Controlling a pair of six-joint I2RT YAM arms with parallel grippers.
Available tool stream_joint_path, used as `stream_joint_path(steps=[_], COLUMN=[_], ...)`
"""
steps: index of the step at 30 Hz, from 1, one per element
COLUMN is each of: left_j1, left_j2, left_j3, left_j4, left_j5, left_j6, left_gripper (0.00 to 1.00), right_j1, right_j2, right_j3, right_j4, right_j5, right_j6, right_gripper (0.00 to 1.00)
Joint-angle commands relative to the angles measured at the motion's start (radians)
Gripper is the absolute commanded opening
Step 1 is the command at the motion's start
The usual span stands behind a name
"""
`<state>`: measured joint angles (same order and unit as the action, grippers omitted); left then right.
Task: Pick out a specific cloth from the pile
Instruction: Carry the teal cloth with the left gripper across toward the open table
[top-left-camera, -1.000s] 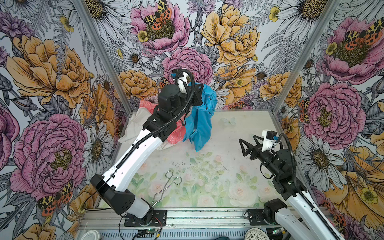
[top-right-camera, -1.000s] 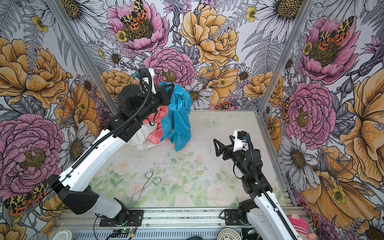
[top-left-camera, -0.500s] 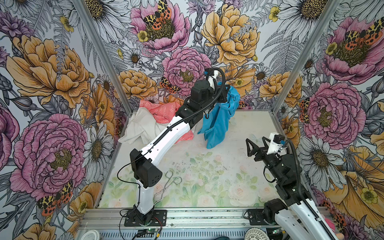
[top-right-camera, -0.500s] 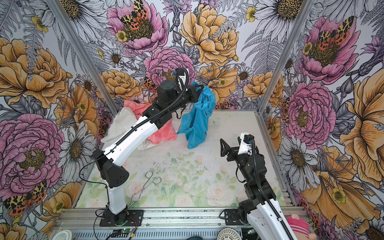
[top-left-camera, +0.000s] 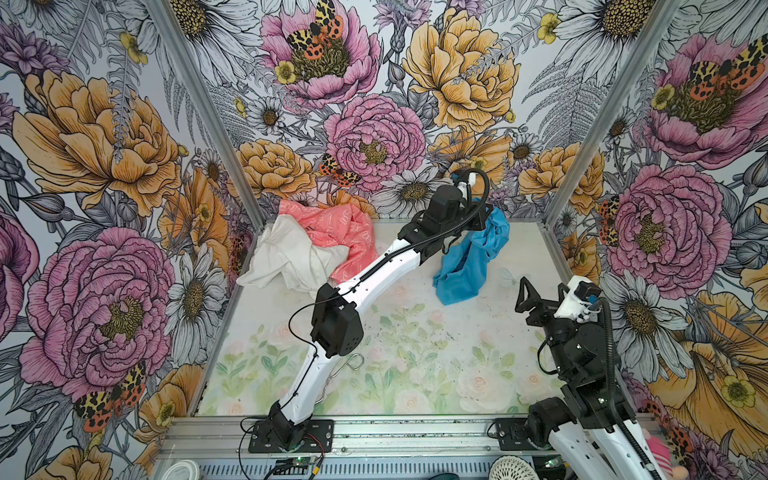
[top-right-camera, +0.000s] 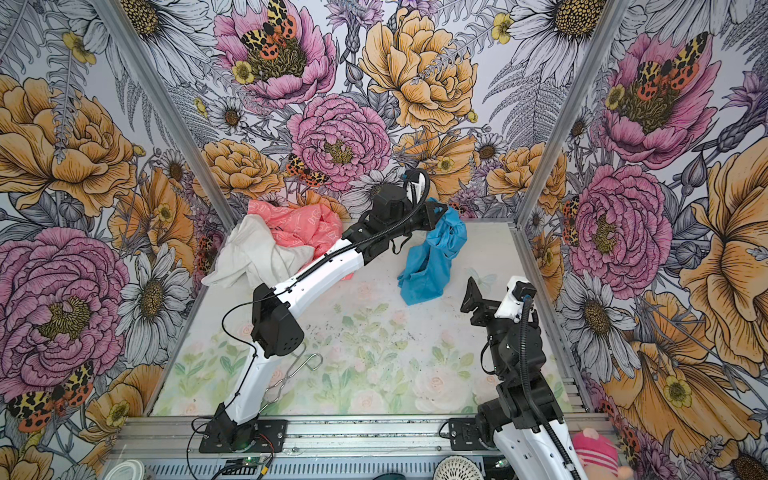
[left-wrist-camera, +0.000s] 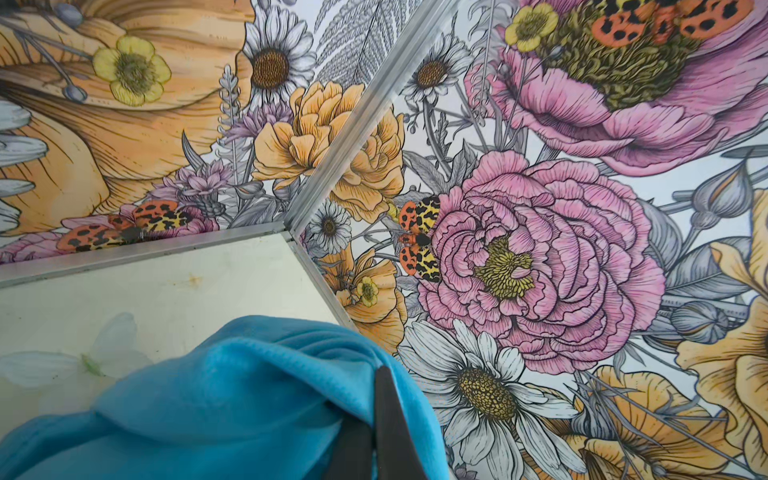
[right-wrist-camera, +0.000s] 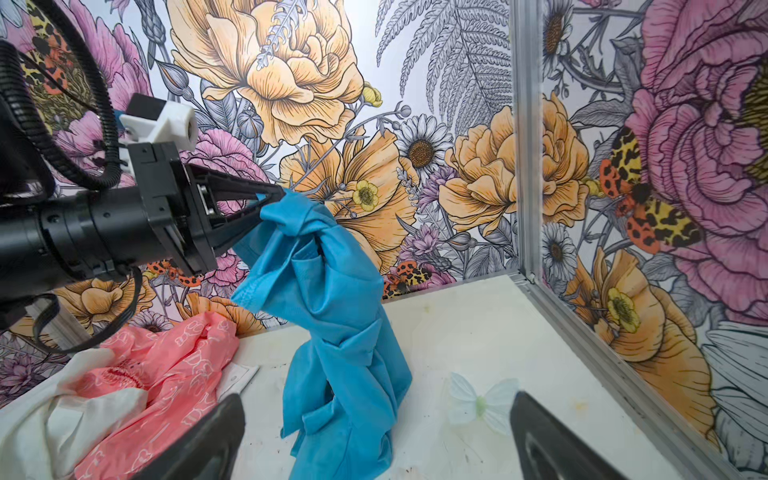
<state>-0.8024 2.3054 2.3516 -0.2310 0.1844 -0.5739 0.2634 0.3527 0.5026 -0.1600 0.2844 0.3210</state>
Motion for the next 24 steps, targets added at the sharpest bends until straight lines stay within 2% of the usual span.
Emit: stream_joint_path(steps=[1, 16, 24], left_j1=[-0.012, -0.04, -0.052], left_j2=[0.043, 0.271, 0.339], left_j3=[-0.038, -0.143, -0.12], left_j4=[0.019, -0.014, -0.097], left_j5=[-0.005, -0.031, -0.03], left_j6=[0.008, -0.062, -0.047], left_gripper=[0.0, 0.0, 0.0], right_j1=[0.002, 0.002, 0.003], right_j2=[-0.005, 0.006, 0.02], right_j3=[0.008, 0.054, 0.066], right_j4=[-0.037, -0.113, -0.139], right_j5=[0.047, 0.051, 0.035], right_j6=[-0.015, -0.034, -0.036], right_gripper=[1.0, 0.99, 1.0])
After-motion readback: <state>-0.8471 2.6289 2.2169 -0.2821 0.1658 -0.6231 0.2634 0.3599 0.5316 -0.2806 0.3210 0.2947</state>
